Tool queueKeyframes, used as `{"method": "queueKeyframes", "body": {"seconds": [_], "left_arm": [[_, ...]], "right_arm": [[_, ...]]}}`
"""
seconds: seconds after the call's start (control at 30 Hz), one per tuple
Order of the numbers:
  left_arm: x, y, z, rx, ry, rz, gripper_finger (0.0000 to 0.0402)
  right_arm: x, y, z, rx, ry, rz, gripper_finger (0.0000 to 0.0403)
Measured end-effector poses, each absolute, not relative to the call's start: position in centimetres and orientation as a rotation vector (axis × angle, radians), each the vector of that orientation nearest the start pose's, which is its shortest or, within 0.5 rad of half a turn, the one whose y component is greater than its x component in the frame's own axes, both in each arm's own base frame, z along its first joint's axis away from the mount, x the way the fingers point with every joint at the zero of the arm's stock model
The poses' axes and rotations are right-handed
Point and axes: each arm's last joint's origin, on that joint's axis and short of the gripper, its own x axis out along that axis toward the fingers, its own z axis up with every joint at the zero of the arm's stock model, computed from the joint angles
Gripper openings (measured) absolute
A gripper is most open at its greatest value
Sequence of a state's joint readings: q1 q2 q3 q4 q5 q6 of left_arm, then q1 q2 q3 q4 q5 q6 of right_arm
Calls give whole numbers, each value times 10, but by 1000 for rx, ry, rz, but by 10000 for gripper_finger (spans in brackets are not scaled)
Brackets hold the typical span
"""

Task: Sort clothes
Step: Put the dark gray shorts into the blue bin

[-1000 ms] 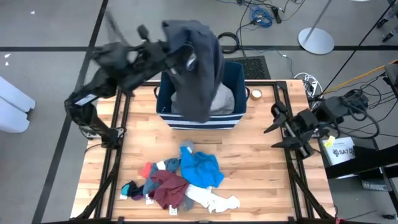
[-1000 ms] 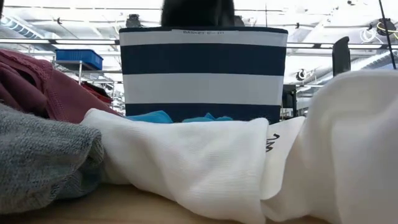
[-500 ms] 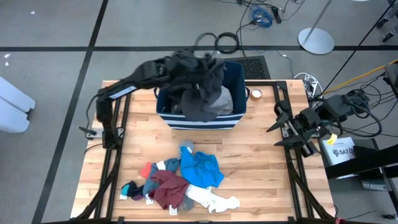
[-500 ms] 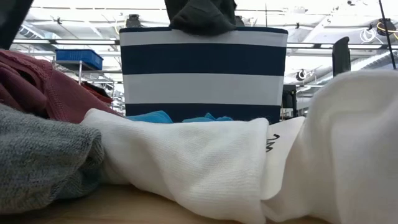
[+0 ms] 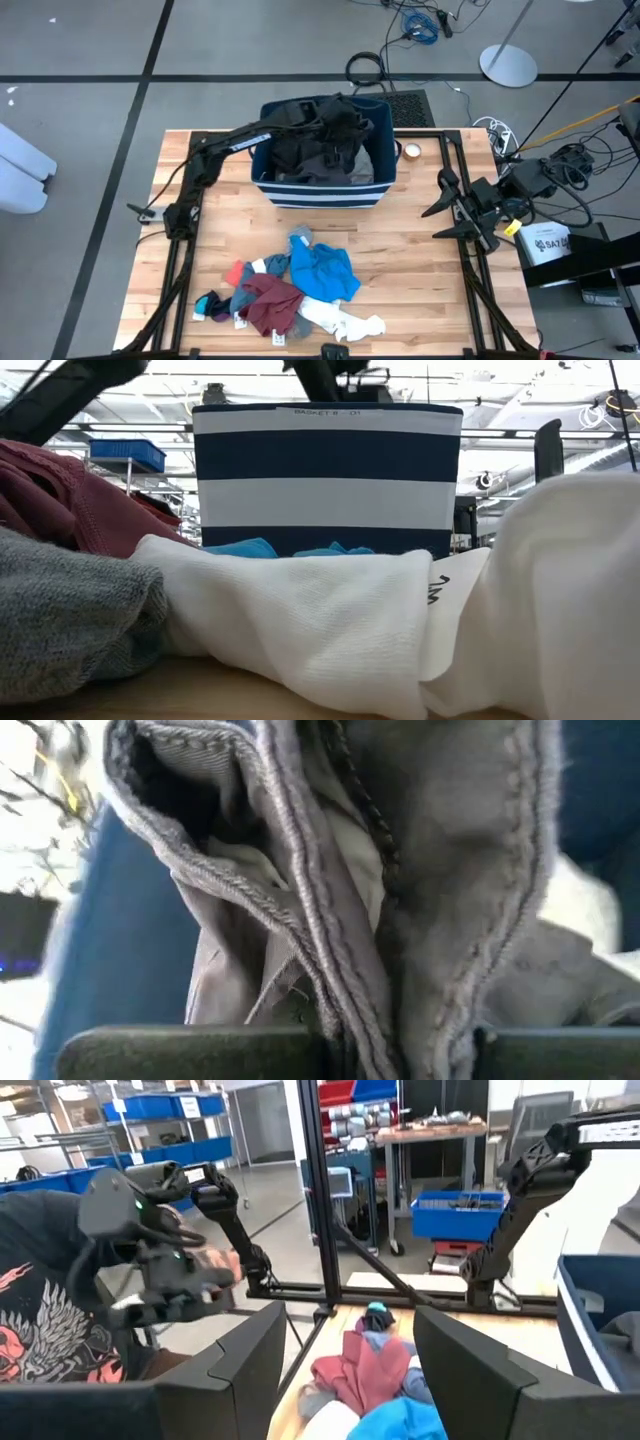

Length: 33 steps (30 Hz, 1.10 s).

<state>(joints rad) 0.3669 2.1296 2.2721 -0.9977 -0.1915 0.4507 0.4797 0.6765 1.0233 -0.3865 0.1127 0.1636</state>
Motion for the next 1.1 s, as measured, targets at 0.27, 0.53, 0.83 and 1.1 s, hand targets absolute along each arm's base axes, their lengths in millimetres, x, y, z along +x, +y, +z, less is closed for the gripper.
{"method": "queueKeyframes", "body": {"seconds": [0.27,0.53,0.83,1.1], "left_arm": [[428,193,302,275,1157,288,34],[421,194,273,186,1346,172,35],[421,173,299,399,1367,322,68],[399,142,383,421,1069,390,151]], "right_arm": [[109,53,402,149,99,360,208],[110,54,398,139,132,357,208],[110,54,397,161,149,354,208],[111,53,397,160,147,332,208]]}}
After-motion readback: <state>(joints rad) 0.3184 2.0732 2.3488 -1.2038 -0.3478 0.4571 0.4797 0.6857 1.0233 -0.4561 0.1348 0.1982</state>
